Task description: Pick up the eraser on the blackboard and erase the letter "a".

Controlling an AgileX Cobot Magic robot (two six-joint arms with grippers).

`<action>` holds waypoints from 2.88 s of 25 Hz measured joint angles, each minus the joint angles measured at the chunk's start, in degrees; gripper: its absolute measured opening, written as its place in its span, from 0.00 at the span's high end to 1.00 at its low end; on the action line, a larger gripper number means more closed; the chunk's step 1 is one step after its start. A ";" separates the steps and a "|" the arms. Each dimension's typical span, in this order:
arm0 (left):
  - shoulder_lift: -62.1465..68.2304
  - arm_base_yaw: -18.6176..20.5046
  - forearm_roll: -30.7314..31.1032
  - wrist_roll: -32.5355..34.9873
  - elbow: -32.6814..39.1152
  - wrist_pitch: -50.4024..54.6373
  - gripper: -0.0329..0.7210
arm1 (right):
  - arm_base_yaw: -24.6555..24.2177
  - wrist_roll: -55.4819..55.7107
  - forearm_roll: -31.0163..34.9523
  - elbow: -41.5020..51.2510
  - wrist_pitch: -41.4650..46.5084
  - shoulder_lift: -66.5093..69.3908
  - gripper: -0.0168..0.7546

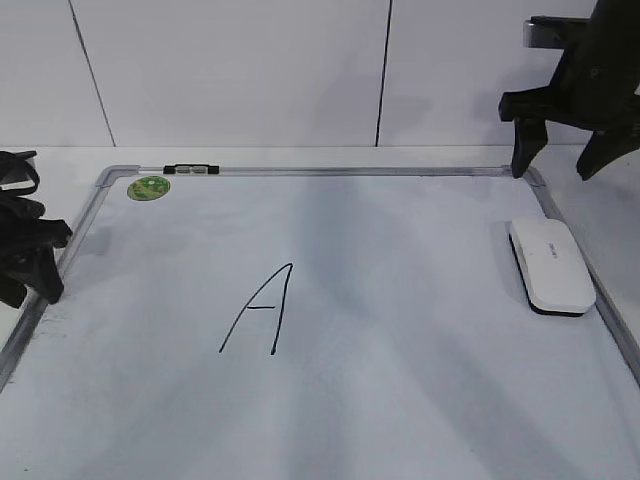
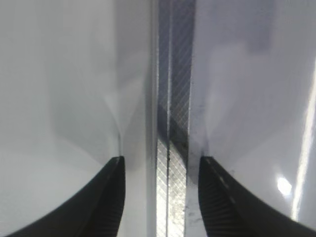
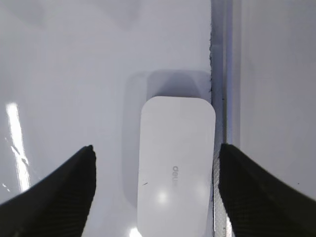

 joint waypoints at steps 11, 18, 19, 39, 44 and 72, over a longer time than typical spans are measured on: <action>-6.64 0.00 0.00 0.00 -11.10 13.91 0.44 | 0.00 0.00 1.73 -0.13 0.11 -0.81 0.21; -16.99 0.00 -1.00 0.00 -12.82 18.50 0.56 | 0.00 0.00 3.00 -0.13 0.22 -8.31 0.21; -18.50 0.00 -1.00 0.00 -12.82 18.92 0.57 | 0.00 -0.10 3.24 -0.13 0.34 -9.51 0.21; -50.13 0.00 -0.78 -0.34 -12.82 22.40 0.64 | 0.00 -1.66 4.24 23.87 1.76 -49.89 0.21; -56.72 0.00 -0.72 -2.07 -12.02 22.97 0.64 | 0.00 -1.66 4.24 29.71 2.03 -61.11 0.21; -93.98 -4.66 0.42 -2.43 25.82 23.44 0.64 | 2.35 -2.09 1.73 57.44 2.92 -104.62 0.21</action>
